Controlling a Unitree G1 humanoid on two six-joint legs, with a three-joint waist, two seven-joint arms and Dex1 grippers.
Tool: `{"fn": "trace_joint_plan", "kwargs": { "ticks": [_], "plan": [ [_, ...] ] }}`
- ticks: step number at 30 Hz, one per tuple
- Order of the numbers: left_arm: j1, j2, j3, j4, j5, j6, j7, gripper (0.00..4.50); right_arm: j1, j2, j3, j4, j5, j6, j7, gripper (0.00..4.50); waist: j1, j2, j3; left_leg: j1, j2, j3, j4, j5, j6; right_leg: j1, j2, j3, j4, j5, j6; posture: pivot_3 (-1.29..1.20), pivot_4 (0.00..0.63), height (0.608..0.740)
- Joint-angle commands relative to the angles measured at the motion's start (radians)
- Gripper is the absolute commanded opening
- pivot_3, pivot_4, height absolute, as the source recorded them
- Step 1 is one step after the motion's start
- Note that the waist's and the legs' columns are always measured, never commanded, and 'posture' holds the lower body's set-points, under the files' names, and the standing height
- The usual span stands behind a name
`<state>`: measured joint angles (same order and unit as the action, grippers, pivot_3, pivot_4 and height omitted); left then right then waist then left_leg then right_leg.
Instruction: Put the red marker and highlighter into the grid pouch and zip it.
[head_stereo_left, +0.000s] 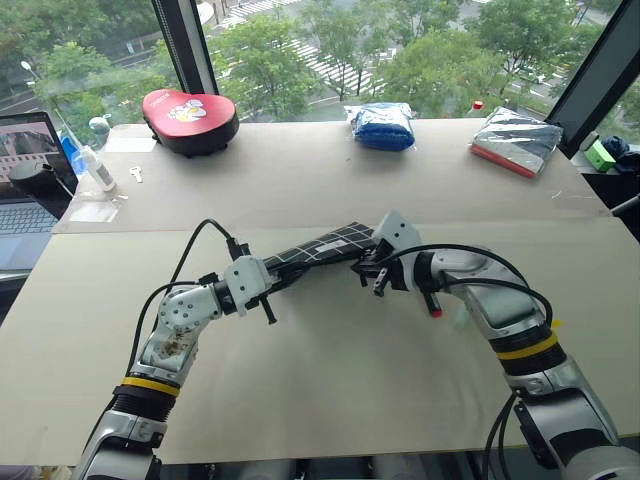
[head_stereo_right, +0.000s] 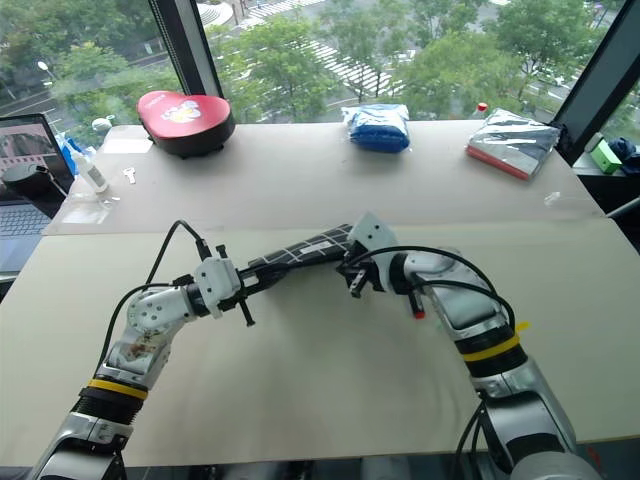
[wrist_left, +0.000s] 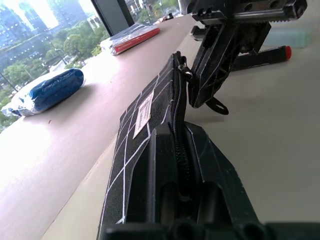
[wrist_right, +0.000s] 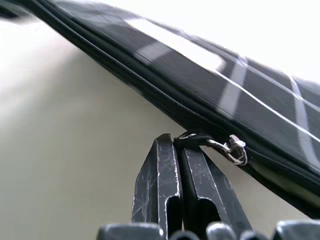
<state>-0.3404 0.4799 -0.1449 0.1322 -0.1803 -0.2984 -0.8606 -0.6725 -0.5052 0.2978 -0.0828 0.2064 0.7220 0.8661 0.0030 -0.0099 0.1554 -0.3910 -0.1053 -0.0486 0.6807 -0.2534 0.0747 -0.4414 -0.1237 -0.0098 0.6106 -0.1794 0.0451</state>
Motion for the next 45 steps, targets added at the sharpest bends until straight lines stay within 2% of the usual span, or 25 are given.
{"fn": "trace_joint_plan", "kwargs": {
  "ticks": [1,5,10,15,21,24,27,31,35,39,43,45],
  "plan": [
    [-0.026,-0.006,0.006,-0.016,0.001,-0.004,-0.008,0.00,-0.058,0.029,0.002,-0.094,0.067,0.017,0.062,0.05,0.000,0.000,0.000,0.000,0.000,0.000,0.000,0.000,0.000,0.000,0.000,0.000,0.000,0.000,0.000,0.00,0.150,0.740],
    [-0.036,-0.012,0.008,-0.007,0.001,-0.004,-0.015,0.00,-0.083,0.043,0.031,-0.107,0.096,0.040,0.115,0.05,0.003,0.000,0.000,0.000,0.000,0.000,0.000,0.000,0.000,0.000,0.000,0.000,0.000,0.000,0.000,0.00,0.150,0.740],
    [-0.037,-0.020,0.009,-0.008,0.004,-0.005,-0.016,0.00,-0.082,0.052,0.107,-0.019,-0.015,-0.003,0.071,0.05,0.001,0.000,0.000,0.000,0.000,0.000,0.000,0.000,0.000,0.000,0.000,0.000,0.000,0.000,0.000,0.00,0.150,0.740],
    [-0.022,-0.025,0.015,-0.023,0.004,0.003,-0.020,0.00,-0.065,0.047,0.079,0.024,-0.047,0.004,0.028,0.05,0.000,0.000,0.000,-0.001,0.000,0.000,0.000,0.001,-0.001,-0.001,0.000,0.000,0.000,0.000,0.000,0.00,0.150,0.740],
    [-0.025,-0.026,0.017,-0.022,0.003,0.009,-0.029,0.00,-0.050,0.051,0.049,-0.008,-0.005,0.015,0.038,0.05,-0.001,0.000,0.000,-0.001,0.000,0.000,0.000,0.000,-0.001,-0.001,0.000,0.000,0.000,0.000,0.000,0.00,0.150,0.740],
    [-0.028,-0.030,0.015,-0.020,0.004,0.009,-0.032,0.00,-0.042,0.066,0.018,-0.007,0.014,0.024,0.022,0.78,-0.002,0.000,0.000,-0.001,0.000,0.000,0.000,0.000,-0.001,-0.001,0.000,0.000,0.000,0.000,0.000,0.00,0.150,0.740],
    [-0.025,-0.033,0.014,-0.023,0.004,0.009,-0.034,0.00,-0.020,0.053,-0.015,-0.057,0.058,0.049,0.043,1.83,-0.001,0.000,0.000,-0.001,0.000,0.000,0.000,0.000,-0.001,-0.001,0.000,0.000,0.000,0.000,0.000,0.00,0.150,0.740],
    [-0.022,-0.042,0.014,-0.019,0.007,0.006,-0.031,0.00,0.069,-0.016,-0.142,-0.232,0.233,0.227,0.087,3.14,0.008,0.000,0.000,-0.001,0.000,-0.001,0.000,0.000,0.000,-0.001,0.000,-0.001,0.000,0.000,0.000,0.00,0.150,0.740],
    [-0.015,-0.054,0.015,-0.025,0.011,0.008,-0.017,0.00,0.179,-0.104,-0.331,-0.430,0.402,0.325,0.094,3.14,0.012,0.000,0.000,-0.002,0.000,-0.001,0.000,-0.001,0.001,-0.001,-0.001,0.000,-0.001,0.000,0.000,0.00,0.150,0.740],
    [-0.011,-0.063,0.014,-0.016,0.017,0.001,-0.011,0.00,0.314,-0.214,-0.517,-0.547,0.444,0.363,0.039,3.14,0.013,0.000,0.000,-0.002,0.000,-0.001,0.000,-0.004,0.007,0.000,-0.001,0.000,-0.001,0.000,0.000,0.00,0.150,0.740],
    [-0.012,-0.080,0.010,-0.004,0.021,-0.005,0.000,0.00,0.457,-0.321,-0.662,-0.547,0.341,0.438,-0.107,3.14,0.018,0.000,0.000,-0.001,0.000,0.000,0.001,-0.004,0.007,0.001,-0.001,-0.001,-0.001,0.000,0.000,0.00,0.150,0.740],
    [-0.016,-0.090,0.007,0.006,0.021,-0.007,0.000,0.00,0.492,-0.334,-0.694,-0.527,0.272,0.467,-0.218,3.14,0.022,-0.001,0.000,-0.001,0.000,0.000,0.001,-0.004,0.007,0.001,-0.001,0.000,-0.001,0.000,0.000,0.00,0.150,0.740]
  ]
}}
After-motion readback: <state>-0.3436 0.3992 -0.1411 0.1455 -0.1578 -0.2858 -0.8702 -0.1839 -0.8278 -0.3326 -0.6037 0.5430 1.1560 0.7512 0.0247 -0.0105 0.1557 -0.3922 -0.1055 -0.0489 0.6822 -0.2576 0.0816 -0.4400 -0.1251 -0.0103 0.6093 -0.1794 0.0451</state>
